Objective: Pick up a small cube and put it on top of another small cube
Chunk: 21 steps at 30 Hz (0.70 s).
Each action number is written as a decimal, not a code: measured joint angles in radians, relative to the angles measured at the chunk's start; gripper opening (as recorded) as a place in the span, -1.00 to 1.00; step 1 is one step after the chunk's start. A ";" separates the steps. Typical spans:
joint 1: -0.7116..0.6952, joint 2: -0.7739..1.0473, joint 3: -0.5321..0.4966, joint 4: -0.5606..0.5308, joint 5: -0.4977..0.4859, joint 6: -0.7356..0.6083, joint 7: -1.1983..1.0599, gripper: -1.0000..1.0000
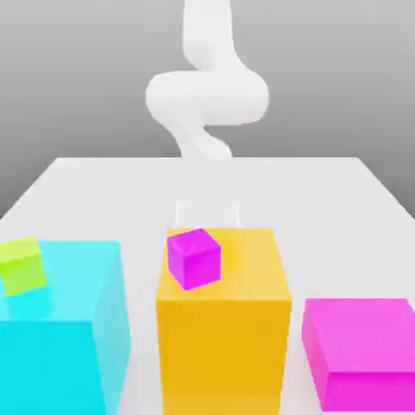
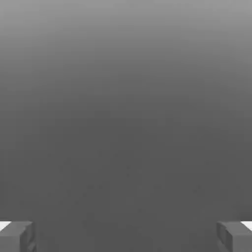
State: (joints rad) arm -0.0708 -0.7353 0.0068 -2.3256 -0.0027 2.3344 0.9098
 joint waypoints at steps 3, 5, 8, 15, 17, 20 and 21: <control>-0.086 0.081 0.007 -0.032 -0.004 0.043 0.138 0.00; -0.143 0.133 0.012 -0.052 -0.007 0.071 0.226 0.00; -0.222 0.210 0.015 -0.083 -0.015 0.111 0.360 0.00; -0.390 0.390 0.005 -0.154 -0.037 0.206 0.676 0.00; -0.433 0.441 -0.003 -0.174 -0.043 0.234 0.766 0.00; -0.494 0.518 -0.020 -0.205 -0.050 0.274 0.899 0.00; -0.511 0.544 -0.028 -0.215 -0.052 0.288 0.943 0.00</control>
State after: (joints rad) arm -0.5823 -0.1912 -0.0213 -2.5403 -0.0545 2.6224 1.8528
